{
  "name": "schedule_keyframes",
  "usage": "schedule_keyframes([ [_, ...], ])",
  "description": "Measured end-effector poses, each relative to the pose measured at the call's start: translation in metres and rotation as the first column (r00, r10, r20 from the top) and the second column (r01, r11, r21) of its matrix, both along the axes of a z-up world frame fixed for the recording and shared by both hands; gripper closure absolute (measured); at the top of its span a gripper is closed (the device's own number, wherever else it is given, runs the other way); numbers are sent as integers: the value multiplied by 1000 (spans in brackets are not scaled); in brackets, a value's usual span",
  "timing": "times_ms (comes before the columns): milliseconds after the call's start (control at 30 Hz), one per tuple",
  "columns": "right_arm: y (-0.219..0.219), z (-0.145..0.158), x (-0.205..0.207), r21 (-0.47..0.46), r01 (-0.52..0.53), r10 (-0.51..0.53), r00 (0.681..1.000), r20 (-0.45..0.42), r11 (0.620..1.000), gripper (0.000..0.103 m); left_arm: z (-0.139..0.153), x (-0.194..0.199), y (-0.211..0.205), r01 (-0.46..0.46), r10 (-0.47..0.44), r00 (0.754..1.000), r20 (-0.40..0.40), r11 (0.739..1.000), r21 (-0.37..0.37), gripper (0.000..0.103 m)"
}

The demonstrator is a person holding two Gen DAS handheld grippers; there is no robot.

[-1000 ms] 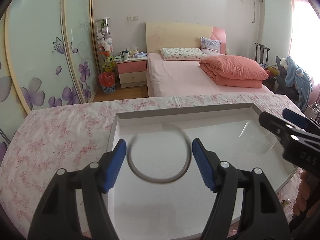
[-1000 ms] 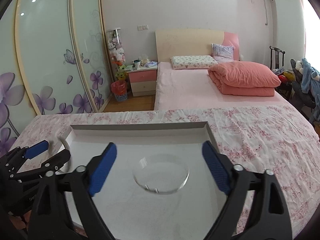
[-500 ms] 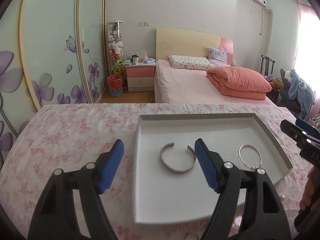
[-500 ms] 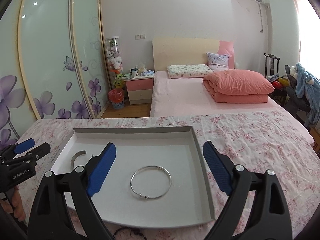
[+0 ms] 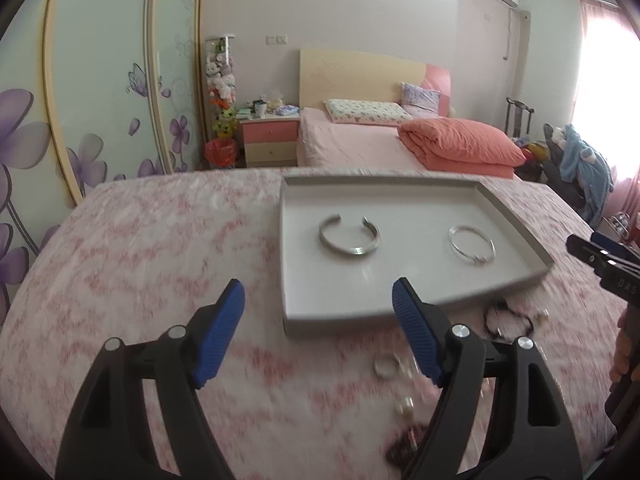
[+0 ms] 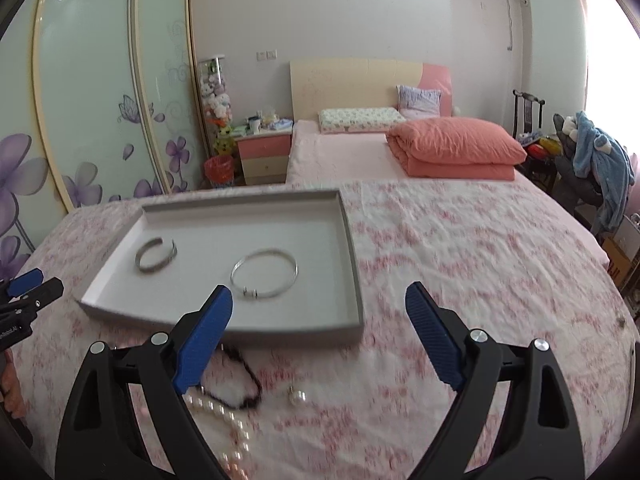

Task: Organize jewelry
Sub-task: 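Grasp the peach pearl bracelet with the right tool while the left tool moves to the dark red beads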

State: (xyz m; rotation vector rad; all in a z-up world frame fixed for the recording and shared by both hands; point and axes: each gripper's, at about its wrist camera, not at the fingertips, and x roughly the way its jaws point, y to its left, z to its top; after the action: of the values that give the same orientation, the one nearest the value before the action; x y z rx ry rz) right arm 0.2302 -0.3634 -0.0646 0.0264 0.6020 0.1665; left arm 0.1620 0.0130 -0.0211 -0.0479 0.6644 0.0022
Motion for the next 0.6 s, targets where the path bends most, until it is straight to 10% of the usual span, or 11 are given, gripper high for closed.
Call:
schedule_keyframes([
  [600,19,-59,-81,-7,-200,193,952,-239,980,57,-29,-65,-35,150,-152,985,-79,988,-22,28],
])
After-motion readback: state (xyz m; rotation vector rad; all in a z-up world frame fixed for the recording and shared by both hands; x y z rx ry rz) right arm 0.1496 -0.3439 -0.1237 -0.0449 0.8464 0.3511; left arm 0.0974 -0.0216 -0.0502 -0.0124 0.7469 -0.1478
